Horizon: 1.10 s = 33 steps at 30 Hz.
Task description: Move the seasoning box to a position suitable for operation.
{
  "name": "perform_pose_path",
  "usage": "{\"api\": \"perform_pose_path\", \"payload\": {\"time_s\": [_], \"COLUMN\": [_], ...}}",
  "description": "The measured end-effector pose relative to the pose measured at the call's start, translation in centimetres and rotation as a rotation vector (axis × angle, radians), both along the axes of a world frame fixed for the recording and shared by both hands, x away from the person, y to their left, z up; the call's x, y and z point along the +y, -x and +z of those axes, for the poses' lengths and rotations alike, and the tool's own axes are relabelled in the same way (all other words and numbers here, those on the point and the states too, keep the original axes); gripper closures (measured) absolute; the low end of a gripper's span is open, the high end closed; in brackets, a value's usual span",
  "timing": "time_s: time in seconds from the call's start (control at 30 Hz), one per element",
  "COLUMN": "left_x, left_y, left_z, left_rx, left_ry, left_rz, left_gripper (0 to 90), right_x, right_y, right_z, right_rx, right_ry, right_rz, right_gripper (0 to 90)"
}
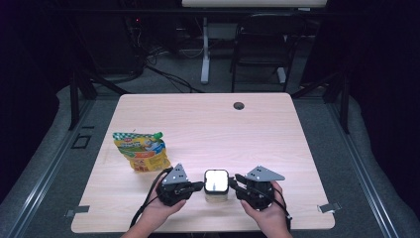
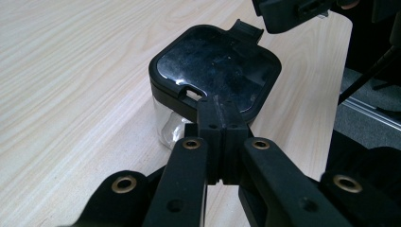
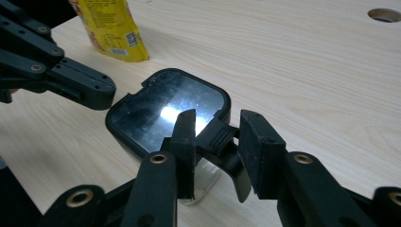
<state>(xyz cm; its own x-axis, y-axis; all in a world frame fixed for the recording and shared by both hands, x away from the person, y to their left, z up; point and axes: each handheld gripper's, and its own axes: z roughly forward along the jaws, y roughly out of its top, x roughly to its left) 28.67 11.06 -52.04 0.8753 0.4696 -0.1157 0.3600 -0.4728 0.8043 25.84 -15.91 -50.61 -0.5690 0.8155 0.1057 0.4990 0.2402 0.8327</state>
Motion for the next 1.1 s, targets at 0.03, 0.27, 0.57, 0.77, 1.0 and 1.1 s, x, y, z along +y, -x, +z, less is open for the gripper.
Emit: {"api": "perform_pose_path", "payload": {"time_s": [0.03, 0.27, 0.57, 0.77, 1.0, 1.1], "left_x": [0.0, 0.1, 0.1, -0.1, -0.1, -0.1], "left_y": [0.0, -0.1, 0.1, 0.2, 0.2, 0.2], "left_z": [-0.1, -0.6, -1.1, -1.2, -1.3, -1.2], "left_rx": [0.004, 0.011, 0.016, 0.017, 0.016, 0.014], "left_ry": [-0.001, -0.014, -0.03, -0.039, -0.04, -0.037], "left_rz": [0.002, 0.002, -0.002, -0.009, -0.009, -0.01], "left_gripper": [90.0, 90.0, 90.0, 90.0, 90.0, 90.0], "right_x": [-0.1, 0.3, 0.1, 0.2, 0.2, 0.2], "right_y": [-0.1, -0.6, -0.8, -0.8, -0.8, -0.7], "right_z": [0.0, -0.4, -0.3, -0.4, -0.4, -0.4], "right_rx": [0.006, 0.009, 0.024, 0.033, 0.034, 0.033], "right_ry": [-0.002, 0.013, 0.008, -0.003, -0.015, -0.015], "right_rz": [-0.002, -0.04, -0.049, -0.04, -0.039, -0.039], "right_gripper": [68.0, 72.9, 78.3, 84.2, 85.1, 85.2]}}
